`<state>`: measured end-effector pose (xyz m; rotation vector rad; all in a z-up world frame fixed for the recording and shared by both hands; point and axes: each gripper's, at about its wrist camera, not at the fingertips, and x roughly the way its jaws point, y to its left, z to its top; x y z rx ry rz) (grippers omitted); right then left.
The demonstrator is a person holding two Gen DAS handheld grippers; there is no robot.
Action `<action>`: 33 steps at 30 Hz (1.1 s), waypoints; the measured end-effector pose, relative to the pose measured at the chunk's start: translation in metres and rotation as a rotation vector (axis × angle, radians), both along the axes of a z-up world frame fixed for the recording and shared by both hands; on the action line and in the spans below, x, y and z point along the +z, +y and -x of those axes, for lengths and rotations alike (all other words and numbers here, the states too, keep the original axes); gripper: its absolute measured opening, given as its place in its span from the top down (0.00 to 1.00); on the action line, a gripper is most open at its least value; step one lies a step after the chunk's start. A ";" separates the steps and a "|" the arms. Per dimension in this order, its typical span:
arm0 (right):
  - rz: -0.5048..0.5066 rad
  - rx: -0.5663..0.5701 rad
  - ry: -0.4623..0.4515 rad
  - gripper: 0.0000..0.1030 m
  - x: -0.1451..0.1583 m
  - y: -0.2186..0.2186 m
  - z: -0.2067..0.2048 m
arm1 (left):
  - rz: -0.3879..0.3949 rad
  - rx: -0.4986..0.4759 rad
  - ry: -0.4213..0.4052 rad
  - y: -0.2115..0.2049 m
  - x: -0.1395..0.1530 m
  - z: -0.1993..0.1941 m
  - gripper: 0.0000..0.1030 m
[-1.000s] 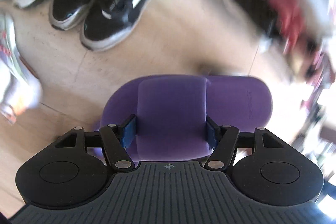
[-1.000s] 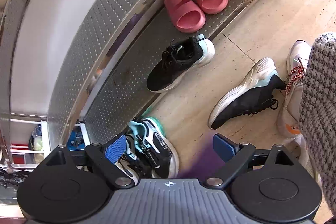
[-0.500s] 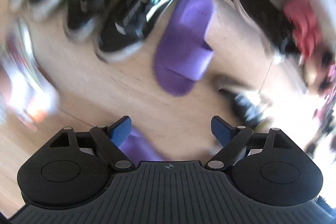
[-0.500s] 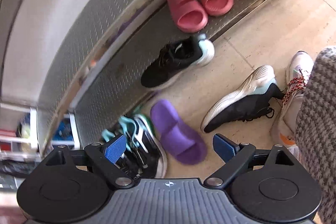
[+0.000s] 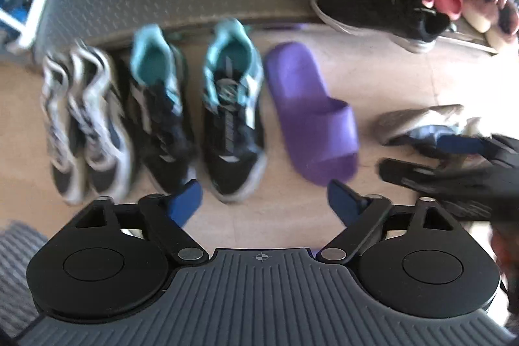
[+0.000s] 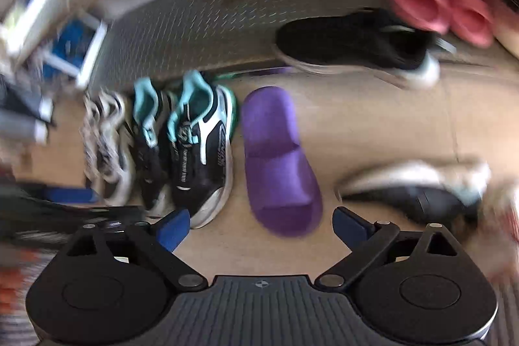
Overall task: Organize scattered shoes
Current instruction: 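Carry the purple slide with the left gripper and set it beside the teal-lined sneakers, then nudge the purple slide into line with the right gripper, then move both grippers back from the row toward the remaining shoes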
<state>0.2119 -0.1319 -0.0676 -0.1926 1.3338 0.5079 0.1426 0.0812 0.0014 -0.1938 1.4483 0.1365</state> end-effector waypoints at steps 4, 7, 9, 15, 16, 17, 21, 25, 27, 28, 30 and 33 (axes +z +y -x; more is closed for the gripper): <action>0.118 0.008 0.025 0.07 -0.062 0.028 -0.009 | -0.010 0.085 0.003 0.030 -0.002 -0.002 0.11; 0.132 0.034 0.037 0.07 -0.088 0.043 -0.008 | -0.005 0.120 -0.010 0.044 0.001 -0.002 0.11; 0.218 0.119 0.002 0.07 -0.107 0.059 -0.003 | -0.003 0.121 -0.014 0.047 0.002 -0.001 0.11; 0.382 0.216 -0.026 0.08 -0.142 0.076 0.001 | 0.038 0.122 -0.015 0.049 0.003 0.000 0.11; 0.349 0.183 -0.029 0.10 -0.138 0.074 -0.002 | 0.034 0.118 -0.017 0.048 0.004 -0.001 0.11; 0.311 0.147 -0.031 0.13 -0.134 0.072 -0.005 | 0.031 0.116 -0.019 0.048 0.004 -0.001 0.11; 0.180 0.017 -0.022 0.25 -0.117 0.069 -0.018 | 0.047 0.127 -0.014 0.049 0.003 -0.001 0.11; 0.276 0.080 0.135 0.23 -0.136 0.074 -0.020 | 0.050 0.132 0.008 0.047 -0.001 -0.002 0.11; 0.326 0.107 0.158 0.22 -0.138 0.071 -0.014 | 0.036 0.118 0.008 0.044 -0.001 -0.003 0.11; 0.328 0.106 0.143 0.15 -0.134 0.069 -0.012 | 0.027 0.109 0.005 0.042 0.000 -0.003 0.11; 0.291 0.079 0.127 0.13 -0.113 0.057 -0.008 | 0.019 0.100 -0.005 0.040 0.002 -0.004 0.11; 0.228 0.018 0.163 0.12 -0.078 0.031 -0.003 | 0.001 0.069 -0.014 0.034 0.005 -0.005 0.11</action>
